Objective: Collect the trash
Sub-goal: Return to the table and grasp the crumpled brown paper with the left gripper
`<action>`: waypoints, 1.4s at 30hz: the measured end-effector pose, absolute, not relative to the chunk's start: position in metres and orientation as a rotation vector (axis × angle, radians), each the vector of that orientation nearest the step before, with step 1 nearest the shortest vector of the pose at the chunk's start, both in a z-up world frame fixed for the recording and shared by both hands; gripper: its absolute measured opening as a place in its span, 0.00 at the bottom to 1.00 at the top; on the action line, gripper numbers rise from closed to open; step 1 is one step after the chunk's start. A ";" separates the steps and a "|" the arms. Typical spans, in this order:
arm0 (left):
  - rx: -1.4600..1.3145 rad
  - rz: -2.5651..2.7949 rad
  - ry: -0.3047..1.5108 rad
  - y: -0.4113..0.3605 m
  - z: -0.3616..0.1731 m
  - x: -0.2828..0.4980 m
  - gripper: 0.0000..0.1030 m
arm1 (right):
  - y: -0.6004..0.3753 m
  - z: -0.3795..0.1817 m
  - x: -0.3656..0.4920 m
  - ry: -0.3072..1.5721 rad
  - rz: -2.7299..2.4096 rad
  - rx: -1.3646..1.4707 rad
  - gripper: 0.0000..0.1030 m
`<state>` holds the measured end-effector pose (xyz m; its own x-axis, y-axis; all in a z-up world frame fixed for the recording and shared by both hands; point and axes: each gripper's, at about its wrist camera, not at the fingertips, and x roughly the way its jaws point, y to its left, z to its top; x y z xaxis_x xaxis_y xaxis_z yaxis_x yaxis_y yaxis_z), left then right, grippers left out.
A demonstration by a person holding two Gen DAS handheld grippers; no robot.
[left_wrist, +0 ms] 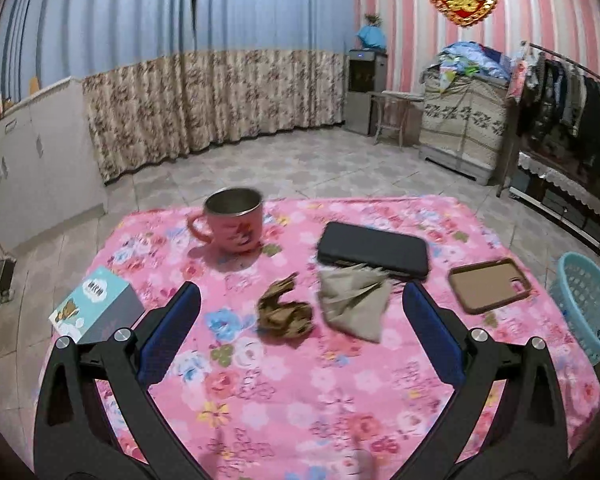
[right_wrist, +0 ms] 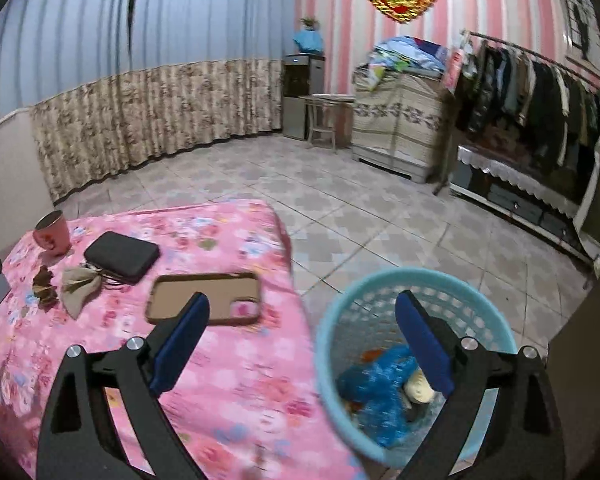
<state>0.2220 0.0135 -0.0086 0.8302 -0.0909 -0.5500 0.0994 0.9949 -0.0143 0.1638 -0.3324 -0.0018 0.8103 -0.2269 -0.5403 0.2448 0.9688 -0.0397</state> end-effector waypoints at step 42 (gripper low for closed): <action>-0.012 0.008 0.639 0.035 -0.059 0.259 0.95 | -0.262 -0.074 0.241 0.674 -0.148 0.048 0.90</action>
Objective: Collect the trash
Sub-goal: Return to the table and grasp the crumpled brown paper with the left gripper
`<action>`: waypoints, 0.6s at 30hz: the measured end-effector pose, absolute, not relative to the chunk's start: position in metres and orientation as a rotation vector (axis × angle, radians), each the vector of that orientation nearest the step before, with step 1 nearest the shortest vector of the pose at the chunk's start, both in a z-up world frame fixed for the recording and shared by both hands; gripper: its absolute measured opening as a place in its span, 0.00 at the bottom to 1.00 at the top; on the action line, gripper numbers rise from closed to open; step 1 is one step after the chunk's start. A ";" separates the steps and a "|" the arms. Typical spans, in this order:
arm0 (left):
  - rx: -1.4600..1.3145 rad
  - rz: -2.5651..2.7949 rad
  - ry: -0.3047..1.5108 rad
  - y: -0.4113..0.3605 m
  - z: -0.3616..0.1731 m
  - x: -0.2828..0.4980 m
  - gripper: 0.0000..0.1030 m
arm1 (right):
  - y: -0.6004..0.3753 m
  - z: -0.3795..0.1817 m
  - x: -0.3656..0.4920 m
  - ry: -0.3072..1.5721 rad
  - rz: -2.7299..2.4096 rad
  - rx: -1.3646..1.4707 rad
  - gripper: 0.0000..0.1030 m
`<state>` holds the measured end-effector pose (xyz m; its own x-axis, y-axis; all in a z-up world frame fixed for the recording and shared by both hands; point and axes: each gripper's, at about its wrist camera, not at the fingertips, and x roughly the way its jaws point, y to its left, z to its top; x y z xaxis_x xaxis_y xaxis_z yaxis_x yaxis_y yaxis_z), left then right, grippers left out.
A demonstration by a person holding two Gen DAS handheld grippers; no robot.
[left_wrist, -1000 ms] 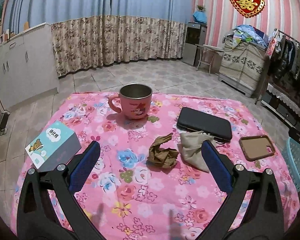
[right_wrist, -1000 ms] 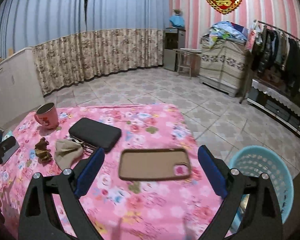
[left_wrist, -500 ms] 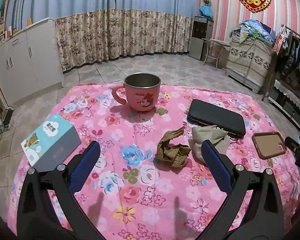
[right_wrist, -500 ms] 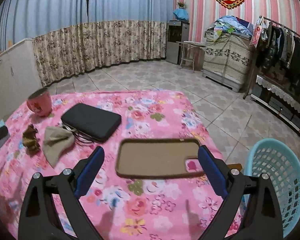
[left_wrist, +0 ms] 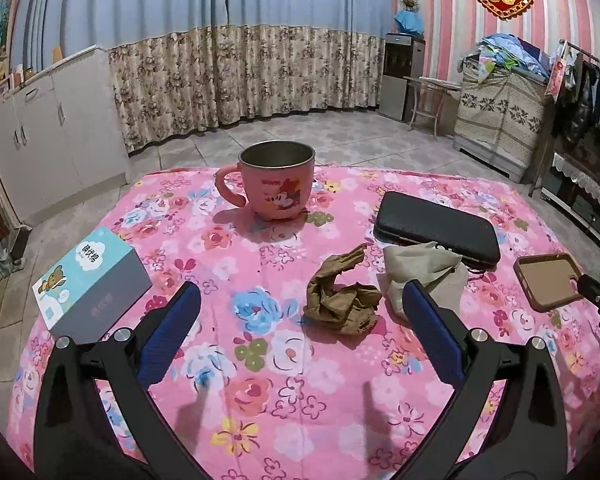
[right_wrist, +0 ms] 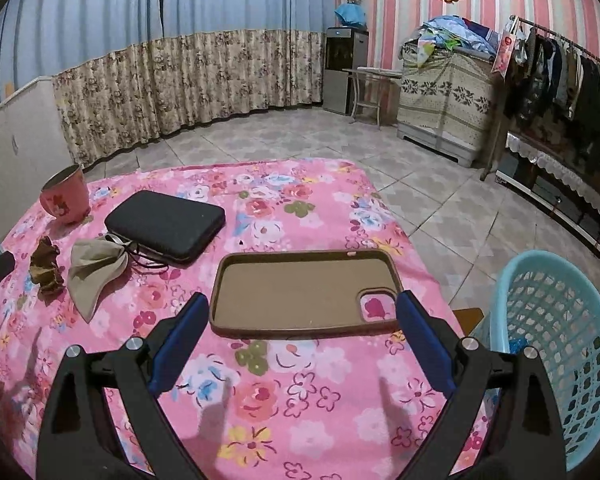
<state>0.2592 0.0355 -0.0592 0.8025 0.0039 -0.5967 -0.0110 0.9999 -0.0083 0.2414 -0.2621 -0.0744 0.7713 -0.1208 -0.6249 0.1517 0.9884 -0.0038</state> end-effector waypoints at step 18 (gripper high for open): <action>-0.060 -0.067 0.737 0.025 -0.078 0.277 0.95 | -0.256 -0.080 0.247 0.705 -0.163 0.014 0.96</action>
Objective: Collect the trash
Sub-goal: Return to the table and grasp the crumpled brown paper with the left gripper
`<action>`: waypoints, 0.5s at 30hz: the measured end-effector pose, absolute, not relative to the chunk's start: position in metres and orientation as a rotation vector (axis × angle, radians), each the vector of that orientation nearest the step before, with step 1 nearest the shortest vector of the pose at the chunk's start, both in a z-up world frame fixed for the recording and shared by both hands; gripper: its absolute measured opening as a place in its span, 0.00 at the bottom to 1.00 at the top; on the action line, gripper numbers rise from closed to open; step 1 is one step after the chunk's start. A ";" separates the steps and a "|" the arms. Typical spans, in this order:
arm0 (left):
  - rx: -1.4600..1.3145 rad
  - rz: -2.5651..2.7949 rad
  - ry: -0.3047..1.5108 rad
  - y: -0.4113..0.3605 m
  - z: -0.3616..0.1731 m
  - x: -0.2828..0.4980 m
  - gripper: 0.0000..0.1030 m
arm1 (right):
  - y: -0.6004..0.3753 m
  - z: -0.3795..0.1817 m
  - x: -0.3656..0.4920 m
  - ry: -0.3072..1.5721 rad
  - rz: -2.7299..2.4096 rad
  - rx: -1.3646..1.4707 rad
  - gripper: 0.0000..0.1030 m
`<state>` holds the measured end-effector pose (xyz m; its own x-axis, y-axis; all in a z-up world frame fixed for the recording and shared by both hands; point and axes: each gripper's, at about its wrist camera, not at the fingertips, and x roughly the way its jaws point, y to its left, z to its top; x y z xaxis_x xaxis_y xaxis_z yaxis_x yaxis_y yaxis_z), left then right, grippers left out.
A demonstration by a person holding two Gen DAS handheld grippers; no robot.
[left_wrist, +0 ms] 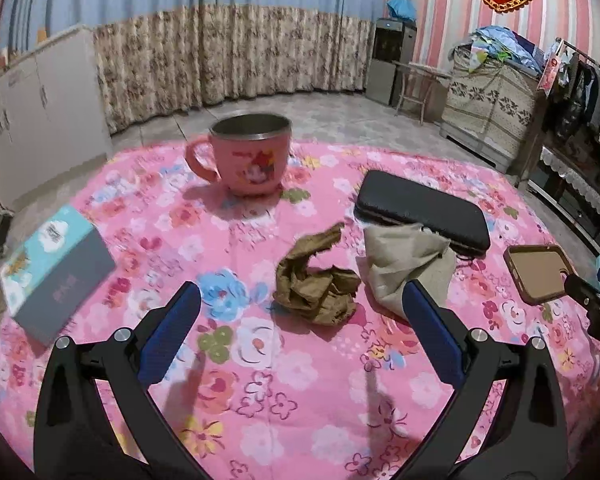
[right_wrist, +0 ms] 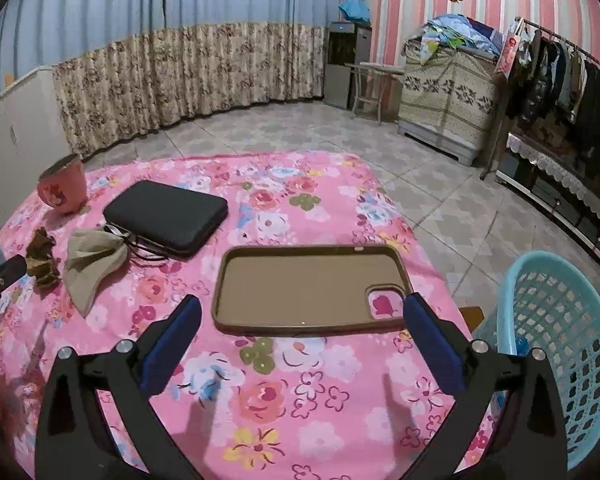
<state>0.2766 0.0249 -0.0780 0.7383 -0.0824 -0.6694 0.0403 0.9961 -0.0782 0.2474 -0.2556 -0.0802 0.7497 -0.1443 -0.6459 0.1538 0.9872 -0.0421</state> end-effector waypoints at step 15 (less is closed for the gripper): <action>-0.026 -0.103 0.840 0.013 -0.095 0.315 0.94 | -0.248 -0.078 0.251 0.713 -0.119 -0.027 0.96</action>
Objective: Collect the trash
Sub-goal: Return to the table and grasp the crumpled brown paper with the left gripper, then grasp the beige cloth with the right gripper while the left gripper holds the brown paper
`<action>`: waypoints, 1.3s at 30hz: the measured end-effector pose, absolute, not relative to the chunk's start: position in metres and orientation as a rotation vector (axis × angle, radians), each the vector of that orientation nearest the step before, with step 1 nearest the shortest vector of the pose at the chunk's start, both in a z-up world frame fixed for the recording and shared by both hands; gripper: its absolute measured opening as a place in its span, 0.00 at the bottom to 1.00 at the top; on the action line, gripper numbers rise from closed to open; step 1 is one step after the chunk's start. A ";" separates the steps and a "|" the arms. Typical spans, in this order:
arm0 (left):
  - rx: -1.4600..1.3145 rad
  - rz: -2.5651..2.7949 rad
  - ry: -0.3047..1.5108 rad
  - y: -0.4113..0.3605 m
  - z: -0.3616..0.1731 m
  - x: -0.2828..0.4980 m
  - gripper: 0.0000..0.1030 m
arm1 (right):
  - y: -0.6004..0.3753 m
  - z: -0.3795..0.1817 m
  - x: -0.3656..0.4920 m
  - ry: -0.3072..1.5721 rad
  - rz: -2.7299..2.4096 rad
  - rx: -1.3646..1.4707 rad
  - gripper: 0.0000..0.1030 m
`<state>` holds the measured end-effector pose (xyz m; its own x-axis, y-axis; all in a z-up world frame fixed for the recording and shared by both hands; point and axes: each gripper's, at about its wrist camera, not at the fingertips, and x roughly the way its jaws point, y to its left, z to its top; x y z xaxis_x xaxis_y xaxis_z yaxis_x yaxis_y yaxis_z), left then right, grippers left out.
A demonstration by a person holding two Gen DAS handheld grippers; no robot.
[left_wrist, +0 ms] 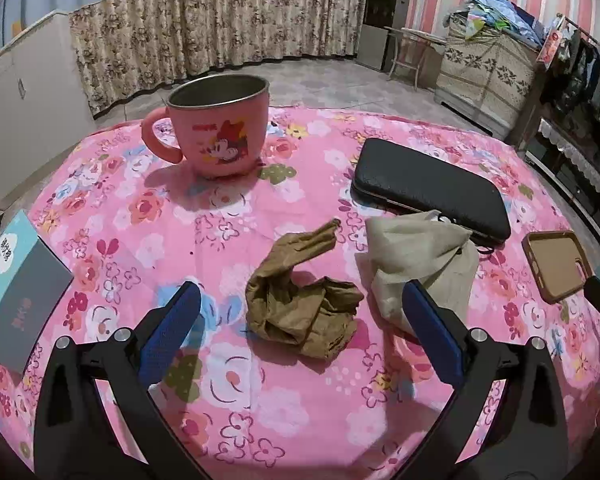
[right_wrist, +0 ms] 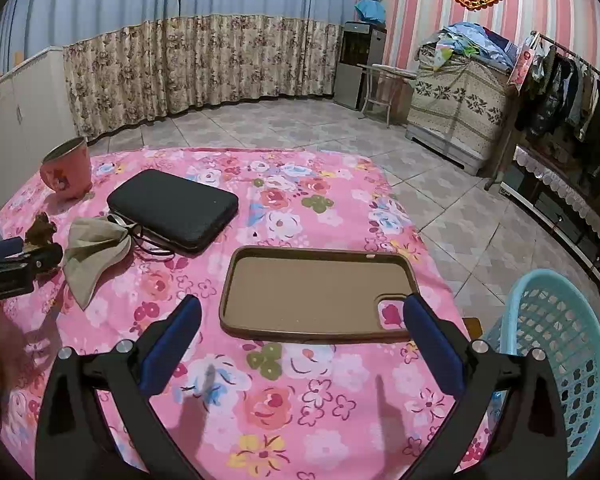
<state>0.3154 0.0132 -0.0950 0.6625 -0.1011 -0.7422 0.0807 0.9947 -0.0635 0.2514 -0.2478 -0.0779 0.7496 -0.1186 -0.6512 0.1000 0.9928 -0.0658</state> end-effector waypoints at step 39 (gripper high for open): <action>-0.117 0.024 0.763 0.134 -0.055 0.273 0.50 | -0.106 -0.096 0.306 0.797 0.083 -0.071 0.96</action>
